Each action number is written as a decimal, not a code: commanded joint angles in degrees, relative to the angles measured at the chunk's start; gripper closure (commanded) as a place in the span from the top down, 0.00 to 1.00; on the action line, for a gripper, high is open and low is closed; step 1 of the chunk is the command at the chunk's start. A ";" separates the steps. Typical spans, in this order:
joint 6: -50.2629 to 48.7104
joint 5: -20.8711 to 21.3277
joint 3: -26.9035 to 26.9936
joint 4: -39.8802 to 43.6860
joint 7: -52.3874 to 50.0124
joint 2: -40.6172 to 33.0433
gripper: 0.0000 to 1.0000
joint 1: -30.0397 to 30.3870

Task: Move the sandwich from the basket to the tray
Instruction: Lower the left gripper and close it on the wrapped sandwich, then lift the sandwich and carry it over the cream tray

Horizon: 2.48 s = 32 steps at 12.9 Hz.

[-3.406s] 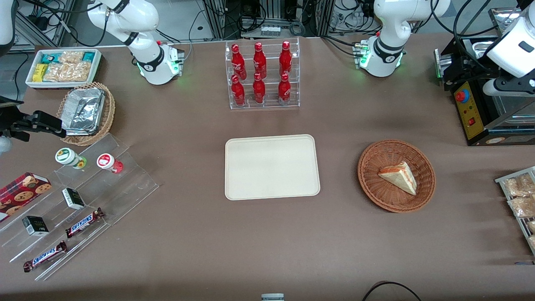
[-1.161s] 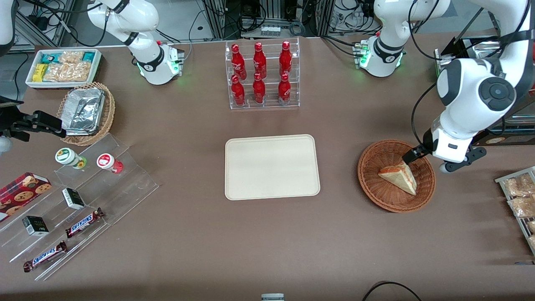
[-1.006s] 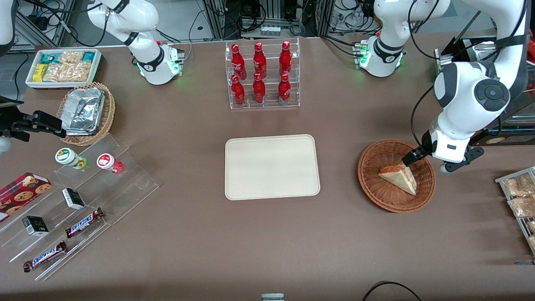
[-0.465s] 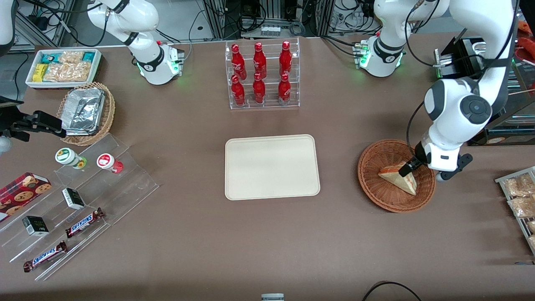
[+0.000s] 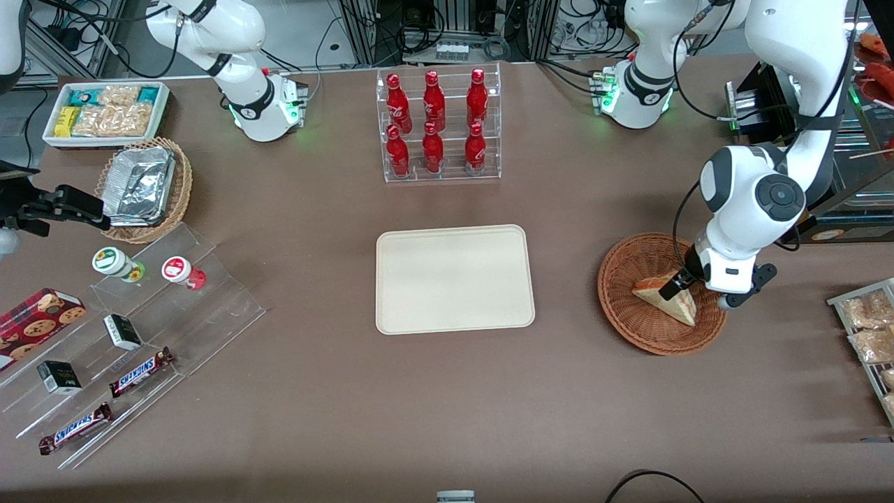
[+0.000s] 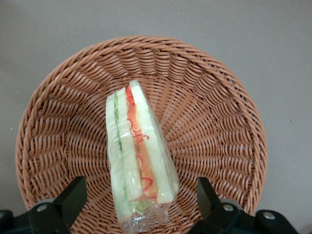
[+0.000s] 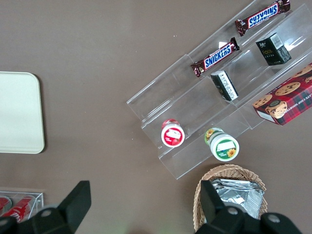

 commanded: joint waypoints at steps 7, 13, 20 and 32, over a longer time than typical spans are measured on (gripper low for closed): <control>5.51 -0.36 -0.08 -3.29 -1.90 1.93 0.90 -0.01; 4.81 -0.36 -0.08 -2.15 -3.74 0.88 0.00 -0.18; -22.30 0.69 -2.89 14.78 -2.96 -1.94 0.00 -2.29; -33.69 5.87 -3.16 30.44 -3.75 3.32 0.00 -28.03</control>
